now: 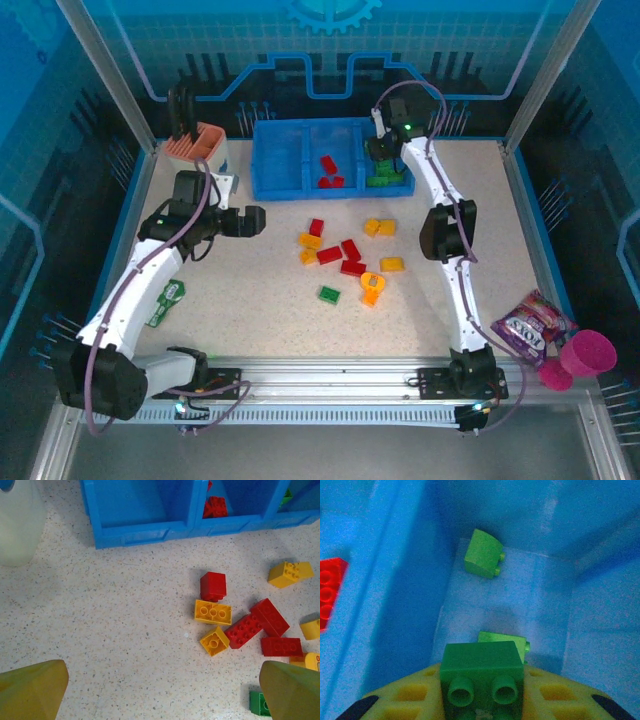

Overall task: Sort the legos into containers by color
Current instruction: Place the lego in the container, then pick up the lego from the bottom-center of the table.

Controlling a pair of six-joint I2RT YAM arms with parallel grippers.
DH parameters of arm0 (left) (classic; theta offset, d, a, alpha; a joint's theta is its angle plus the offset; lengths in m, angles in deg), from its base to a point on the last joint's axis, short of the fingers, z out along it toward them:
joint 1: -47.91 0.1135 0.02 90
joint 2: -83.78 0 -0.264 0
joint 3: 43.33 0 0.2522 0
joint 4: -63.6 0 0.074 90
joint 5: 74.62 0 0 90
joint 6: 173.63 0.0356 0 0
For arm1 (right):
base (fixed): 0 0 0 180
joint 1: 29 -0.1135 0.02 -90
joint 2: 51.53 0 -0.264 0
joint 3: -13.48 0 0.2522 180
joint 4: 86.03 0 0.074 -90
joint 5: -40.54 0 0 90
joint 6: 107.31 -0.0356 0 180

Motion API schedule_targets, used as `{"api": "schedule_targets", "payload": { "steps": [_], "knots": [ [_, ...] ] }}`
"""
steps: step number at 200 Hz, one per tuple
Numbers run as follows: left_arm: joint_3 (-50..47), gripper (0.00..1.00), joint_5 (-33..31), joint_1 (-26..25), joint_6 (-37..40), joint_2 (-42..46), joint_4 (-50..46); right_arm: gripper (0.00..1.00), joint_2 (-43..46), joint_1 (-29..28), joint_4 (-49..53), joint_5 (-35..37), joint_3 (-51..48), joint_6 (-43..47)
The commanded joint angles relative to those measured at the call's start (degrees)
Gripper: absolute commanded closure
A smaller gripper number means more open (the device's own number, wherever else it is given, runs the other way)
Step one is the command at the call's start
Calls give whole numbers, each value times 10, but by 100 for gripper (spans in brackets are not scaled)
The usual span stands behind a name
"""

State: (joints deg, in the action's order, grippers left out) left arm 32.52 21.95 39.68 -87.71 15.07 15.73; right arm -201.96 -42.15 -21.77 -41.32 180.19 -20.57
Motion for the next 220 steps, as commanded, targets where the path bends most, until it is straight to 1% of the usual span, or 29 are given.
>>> {"api": "schedule_targets", "payload": {
  "steps": [1, 42, 57, 88, 110, 124, 133, 145, 154, 161, 165, 177, 191, 201, 220],
  "knots": [
    [10, 1, 17, 7, 8, -12, 3, 65, -25, 8, 5, -12, 18, -6],
    [13, 1, 28, 7, 7, -16, 4, 61, -19, 9, 1, -19, 0, -4],
    [9, 1, 33, 7, 6, -13, 9, 58, -7, 9, -1, -22, -11, -4],
    [5, 1, 30, 7, 7, -2, 8, 46, 24, 9, 2, -27, -30, -1],
    [2, 1, 44, 7, 6, 9, 10, 46, 47, 9, 19, -23, -36, 1],
    [1, 1, 45, 8, 6, 15, 10, 46, 79, 7, 16, -29, -60, 6],
    [2, 1, 44, 8, 6, 17, 9, 45, 107, 4, 7, -41, -87, 11],
    [2, 1, 45, 8, 6, 23, 9, 41, 143, 2, 2, -92, -119, 21],
    [1, 1, 46, 8, 5, 28, 9, 40, 162, 0, 16, -117, -128, 21],
    [1, 1, 47, 8, 5, 33, 10, 40, 168, -3, 31, -128, -133, 25],
    [1, 1, 47, 8, 5, 35, 10, 40, 187, -6, 42, -132, -135, 30],
    [-1, 1, 47, 8, 5, 42, 11, 41, 215, -18, 70, -128, -152, 46],
    [-4, 1, 51, 8, 6, 49, 12, 44, 264, -41, 75, -128, -216, 66],
    [-4, 1, 53, 8, 6, 53, 13, 44, 308, -54, 57, -163, -292, 71],
    [-5, 1, 54, 8, 5, 61, 13, 42, 381, -82, 20, -234, -412, 55]
  ]
}}
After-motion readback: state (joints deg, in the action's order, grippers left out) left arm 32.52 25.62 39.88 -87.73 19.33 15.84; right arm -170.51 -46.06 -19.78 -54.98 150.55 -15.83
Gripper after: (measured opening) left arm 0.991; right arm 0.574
